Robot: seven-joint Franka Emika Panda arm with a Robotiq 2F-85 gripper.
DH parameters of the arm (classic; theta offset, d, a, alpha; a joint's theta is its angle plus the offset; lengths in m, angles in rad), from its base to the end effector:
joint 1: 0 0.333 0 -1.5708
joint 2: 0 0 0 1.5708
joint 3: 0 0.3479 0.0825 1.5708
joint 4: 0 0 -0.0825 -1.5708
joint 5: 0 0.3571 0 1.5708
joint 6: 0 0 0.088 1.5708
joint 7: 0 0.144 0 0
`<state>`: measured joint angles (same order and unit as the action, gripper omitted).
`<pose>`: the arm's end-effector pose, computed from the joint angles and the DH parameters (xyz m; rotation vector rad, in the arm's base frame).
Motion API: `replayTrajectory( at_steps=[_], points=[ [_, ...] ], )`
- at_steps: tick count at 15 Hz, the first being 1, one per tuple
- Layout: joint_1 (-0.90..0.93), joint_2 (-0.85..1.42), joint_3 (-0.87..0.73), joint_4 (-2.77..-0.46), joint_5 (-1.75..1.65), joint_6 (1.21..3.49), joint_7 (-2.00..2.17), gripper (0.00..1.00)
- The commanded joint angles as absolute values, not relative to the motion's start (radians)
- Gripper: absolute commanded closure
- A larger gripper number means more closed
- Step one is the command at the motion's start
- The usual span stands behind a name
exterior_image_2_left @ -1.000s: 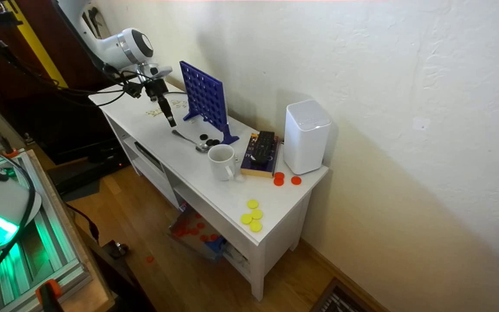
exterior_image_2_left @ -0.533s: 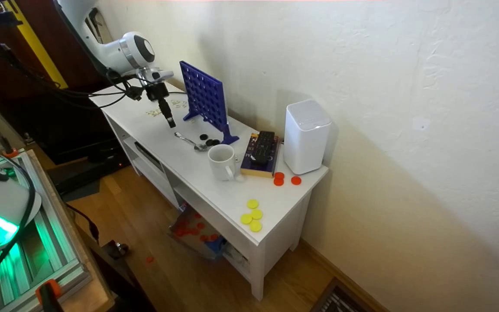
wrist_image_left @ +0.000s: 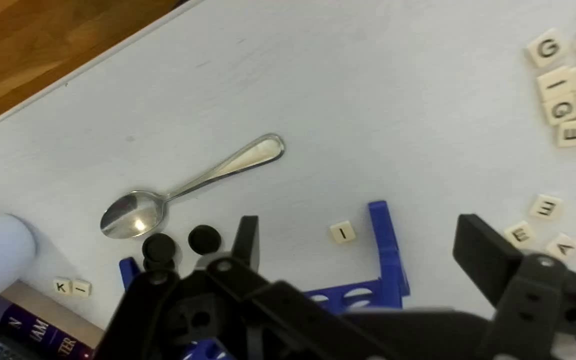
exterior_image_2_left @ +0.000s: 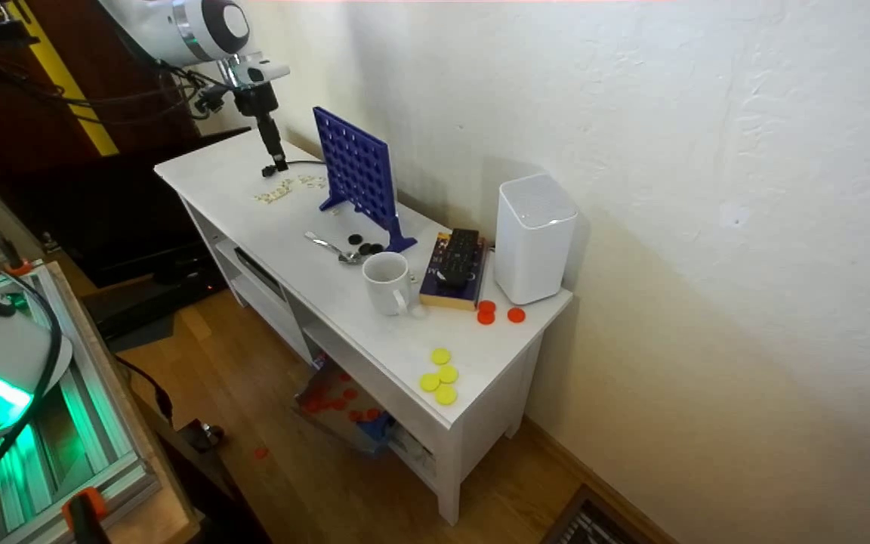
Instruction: Remove the spoon from the cup and place it on the table
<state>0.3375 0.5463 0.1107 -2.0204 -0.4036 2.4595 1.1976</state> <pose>0.5346 0.2464 0.1823 2.8790 -0.6370 0.0994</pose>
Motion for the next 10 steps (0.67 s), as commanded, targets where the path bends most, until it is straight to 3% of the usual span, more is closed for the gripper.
replayTrajectory(
  at_steps=[1,3,7,8,10],
  points=[
    [0.269,0.298,0.173,-2.248,-0.199,2.591,1.068,0.0],
    [0.223,0.188,0.221,-2.333,-0.032,2.642,0.95,0.0],
    [-0.058,0.045,0.528,-2.408,0.293,2.683,0.741,0.0],
    [0.127,0.116,0.333,-2.351,0.198,2.652,0.799,0.0],
    [0.071,0.063,0.394,-2.377,0.266,2.654,0.756,0.0]
  ],
)
